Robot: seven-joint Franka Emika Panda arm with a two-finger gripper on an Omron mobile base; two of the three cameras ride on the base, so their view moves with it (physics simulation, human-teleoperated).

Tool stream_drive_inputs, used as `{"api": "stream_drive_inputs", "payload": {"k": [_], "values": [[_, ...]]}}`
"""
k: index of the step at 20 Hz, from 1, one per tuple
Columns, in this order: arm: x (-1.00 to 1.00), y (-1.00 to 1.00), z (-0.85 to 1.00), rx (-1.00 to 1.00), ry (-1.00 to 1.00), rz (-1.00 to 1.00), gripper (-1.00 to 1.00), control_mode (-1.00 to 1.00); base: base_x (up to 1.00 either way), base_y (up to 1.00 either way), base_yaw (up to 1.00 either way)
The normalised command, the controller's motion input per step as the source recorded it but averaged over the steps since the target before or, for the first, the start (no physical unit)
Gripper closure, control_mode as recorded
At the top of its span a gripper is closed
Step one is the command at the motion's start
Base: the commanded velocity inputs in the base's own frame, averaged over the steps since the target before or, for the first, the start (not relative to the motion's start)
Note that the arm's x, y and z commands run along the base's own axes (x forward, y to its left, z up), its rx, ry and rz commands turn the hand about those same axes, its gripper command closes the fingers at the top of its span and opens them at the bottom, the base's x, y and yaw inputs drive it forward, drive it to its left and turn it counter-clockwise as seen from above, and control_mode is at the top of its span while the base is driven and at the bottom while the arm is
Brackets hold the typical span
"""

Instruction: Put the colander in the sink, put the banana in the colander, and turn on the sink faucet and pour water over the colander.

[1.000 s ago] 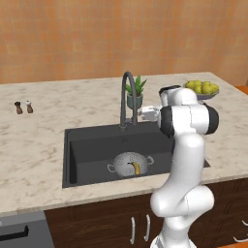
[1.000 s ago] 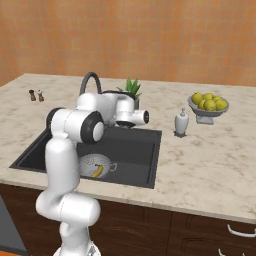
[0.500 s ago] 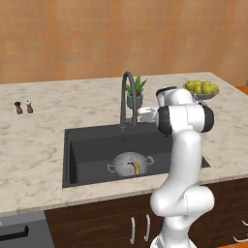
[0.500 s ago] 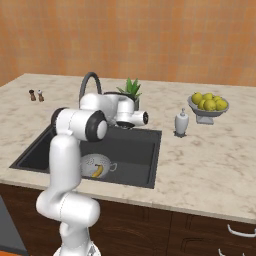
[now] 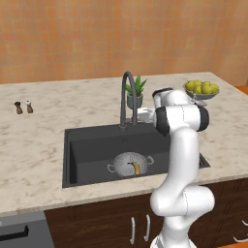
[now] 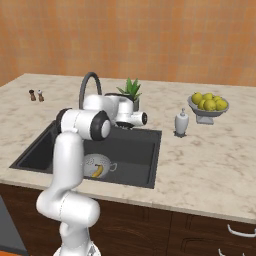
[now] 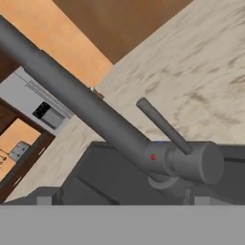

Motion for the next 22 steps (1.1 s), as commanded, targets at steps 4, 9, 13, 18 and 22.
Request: {"api": "stream_drive_inputs", "payload": {"k": [4, 9, 13, 18, 22], "values": [[0.33, 0.00, -0.14, 0.00, 0.04, -0.03, -1.00, -1.00, 0.00, 0.00, 0.00], [0.38, 0.00, -0.04, 0.00, 0.03, -0.03, -1.00, -1.00, 0.00, 0.00, 0.00], [0.32, 0.00, -0.04, 0.00, 0.01, -0.02, -1.00, -1.00, 0.00, 0.00, 0.00], [0.17, 0.01, -0.23, 0.00, 0.00, -0.02, -1.00, -1.00, 0.00, 0.00, 0.00], [0.21, 0.06, -0.31, 0.00, 0.01, -0.03, -1.00, -1.00, 0.00, 0.00, 0.00]]}}
